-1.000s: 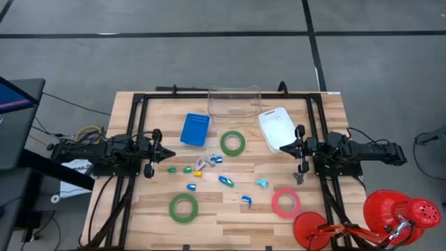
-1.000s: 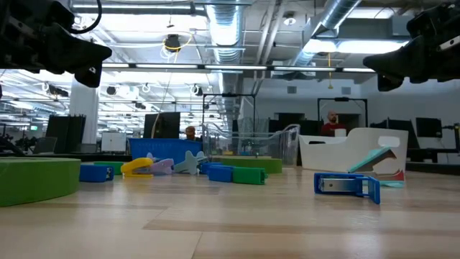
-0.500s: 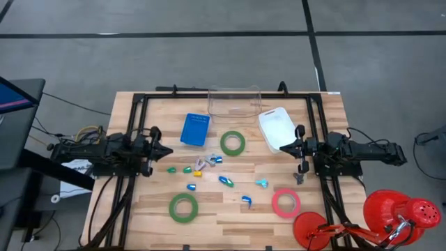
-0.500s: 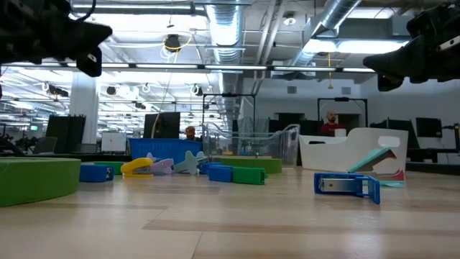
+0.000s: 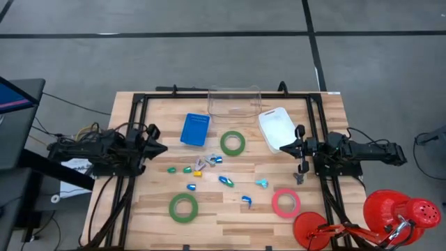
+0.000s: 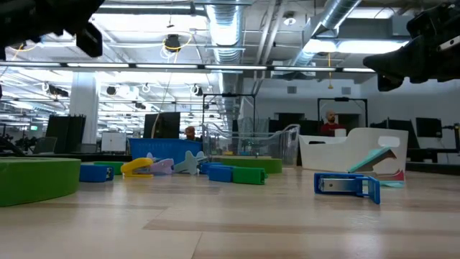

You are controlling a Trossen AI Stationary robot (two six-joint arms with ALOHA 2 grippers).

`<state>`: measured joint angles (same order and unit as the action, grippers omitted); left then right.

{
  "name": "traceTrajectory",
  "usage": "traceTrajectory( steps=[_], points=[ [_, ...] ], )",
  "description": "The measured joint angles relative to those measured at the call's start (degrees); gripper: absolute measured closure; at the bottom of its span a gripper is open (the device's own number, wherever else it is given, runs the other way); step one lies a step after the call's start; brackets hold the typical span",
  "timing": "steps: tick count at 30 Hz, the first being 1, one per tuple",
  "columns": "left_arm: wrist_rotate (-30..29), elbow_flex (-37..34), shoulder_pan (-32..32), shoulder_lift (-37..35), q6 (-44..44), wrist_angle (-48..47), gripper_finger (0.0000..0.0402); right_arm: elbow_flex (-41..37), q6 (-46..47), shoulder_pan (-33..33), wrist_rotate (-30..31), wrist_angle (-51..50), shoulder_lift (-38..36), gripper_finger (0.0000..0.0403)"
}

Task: Pick and place Stapler, Stapler remover, tape
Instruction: Put the top left green stapler into the blue bin

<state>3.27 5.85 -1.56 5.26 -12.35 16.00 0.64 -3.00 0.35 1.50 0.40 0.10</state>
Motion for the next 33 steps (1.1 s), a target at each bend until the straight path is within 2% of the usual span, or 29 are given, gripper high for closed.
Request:
traceTrajectory(
  steps=[18, 23, 33],
  points=[
    [-0.2, 20.8, 0.0, 24.5, -0.4, -0.2, 0.0398, 0.0, 0.0, 0.0, 0.0, 0.0, 0.0, 0.0402],
    [-0.2, 24.9, 0.0, 27.3, -0.4, -0.5, 0.0398, 0.0, 0.0, 0.0, 0.0, 0.0, 0.0, 0.0402],
    [-0.2, 30.8, 0.0, 27.5, -0.4, -2.9, 0.0398, 0.0, 0.0, 0.0, 0.0, 0.0, 0.0, 0.0402]
  ],
)
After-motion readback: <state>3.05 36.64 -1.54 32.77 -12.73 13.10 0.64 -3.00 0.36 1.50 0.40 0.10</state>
